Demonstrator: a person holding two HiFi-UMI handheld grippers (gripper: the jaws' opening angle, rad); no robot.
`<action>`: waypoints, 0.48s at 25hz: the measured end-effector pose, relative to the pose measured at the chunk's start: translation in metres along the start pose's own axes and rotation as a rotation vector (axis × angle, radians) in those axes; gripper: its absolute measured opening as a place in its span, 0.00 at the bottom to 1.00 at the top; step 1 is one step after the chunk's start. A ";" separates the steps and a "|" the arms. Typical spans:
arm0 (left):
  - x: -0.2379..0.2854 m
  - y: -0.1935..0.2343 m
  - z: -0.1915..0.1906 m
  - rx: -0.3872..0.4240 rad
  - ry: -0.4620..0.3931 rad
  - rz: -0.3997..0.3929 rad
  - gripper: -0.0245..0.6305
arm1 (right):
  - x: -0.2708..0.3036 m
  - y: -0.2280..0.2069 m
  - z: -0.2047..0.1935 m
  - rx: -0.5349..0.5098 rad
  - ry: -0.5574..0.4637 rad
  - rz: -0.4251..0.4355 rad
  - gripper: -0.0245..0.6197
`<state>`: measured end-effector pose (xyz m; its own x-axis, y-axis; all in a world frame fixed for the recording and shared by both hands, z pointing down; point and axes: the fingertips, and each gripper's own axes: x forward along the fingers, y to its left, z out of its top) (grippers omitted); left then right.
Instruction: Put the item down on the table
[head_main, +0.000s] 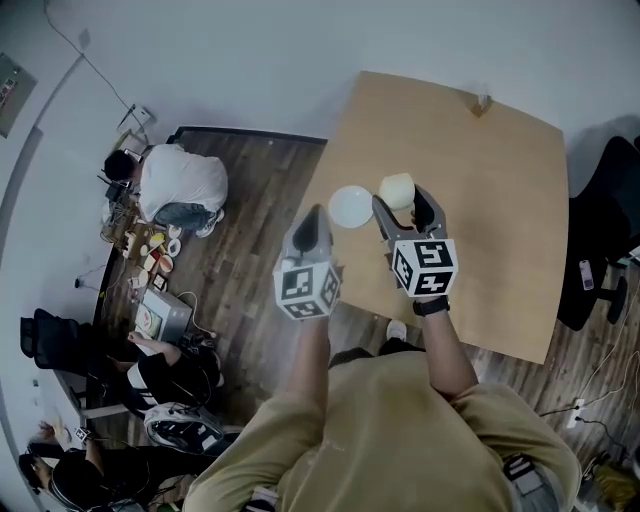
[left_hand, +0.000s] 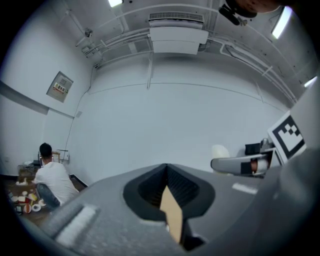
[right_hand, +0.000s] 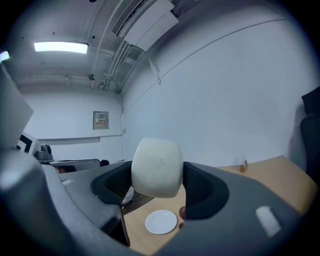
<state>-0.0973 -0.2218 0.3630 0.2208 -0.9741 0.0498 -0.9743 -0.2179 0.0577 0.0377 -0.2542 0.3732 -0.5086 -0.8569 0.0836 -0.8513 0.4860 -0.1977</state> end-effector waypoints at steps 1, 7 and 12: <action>0.006 -0.002 -0.005 -0.001 0.009 0.003 0.04 | 0.004 -0.011 -0.003 0.009 0.007 -0.006 0.53; 0.034 -0.002 -0.034 -0.018 0.066 0.034 0.04 | 0.019 -0.055 -0.028 0.037 0.065 -0.026 0.53; 0.053 0.008 -0.047 -0.017 0.098 0.040 0.04 | 0.040 -0.072 -0.044 0.055 0.105 -0.039 0.53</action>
<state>-0.0911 -0.2721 0.4127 0.1863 -0.9710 0.1500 -0.9816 -0.1773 0.0710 0.0726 -0.3158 0.4334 -0.4881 -0.8511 0.1934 -0.8640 0.4398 -0.2453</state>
